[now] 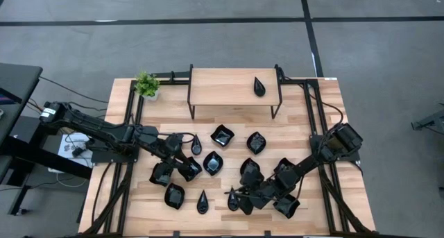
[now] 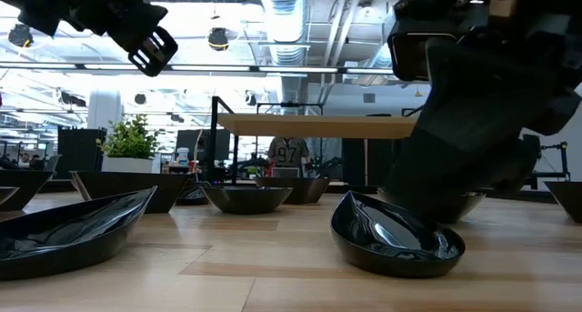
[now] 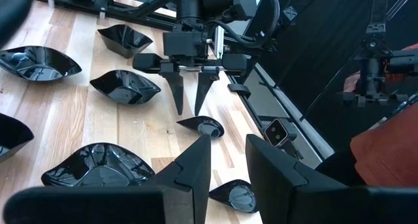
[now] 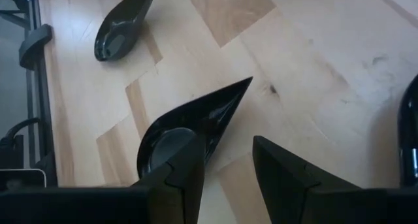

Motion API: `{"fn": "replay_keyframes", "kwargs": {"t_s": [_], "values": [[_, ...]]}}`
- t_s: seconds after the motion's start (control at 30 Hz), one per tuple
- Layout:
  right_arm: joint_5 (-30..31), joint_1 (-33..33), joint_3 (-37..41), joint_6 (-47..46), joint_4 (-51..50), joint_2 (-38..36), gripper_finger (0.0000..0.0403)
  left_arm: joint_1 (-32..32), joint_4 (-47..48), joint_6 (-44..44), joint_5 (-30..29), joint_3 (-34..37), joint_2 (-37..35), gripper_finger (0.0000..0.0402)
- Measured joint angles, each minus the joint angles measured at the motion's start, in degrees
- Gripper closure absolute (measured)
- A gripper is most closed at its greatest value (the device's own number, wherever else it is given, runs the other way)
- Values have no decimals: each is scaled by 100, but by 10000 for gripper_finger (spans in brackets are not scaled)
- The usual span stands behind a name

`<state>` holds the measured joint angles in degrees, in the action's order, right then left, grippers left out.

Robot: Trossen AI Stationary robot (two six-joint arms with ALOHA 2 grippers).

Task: Pick & Place Mini shaped plates
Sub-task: Stack the black drop shaped plate on top of the black drop shaped plate on the shelf

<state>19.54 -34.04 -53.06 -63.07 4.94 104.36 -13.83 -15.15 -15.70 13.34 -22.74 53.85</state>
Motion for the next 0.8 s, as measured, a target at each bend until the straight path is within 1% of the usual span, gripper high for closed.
{"fn": "replay_keyframes", "kwargs": {"t_s": [0.6,0.8], "values": [[-3,-90,0,-31,233,0,278,0,-38,0,0,0,0,305],[3,-64,0,-2,-151,0,278,-1,-39,0,0,0,0,305]]}}
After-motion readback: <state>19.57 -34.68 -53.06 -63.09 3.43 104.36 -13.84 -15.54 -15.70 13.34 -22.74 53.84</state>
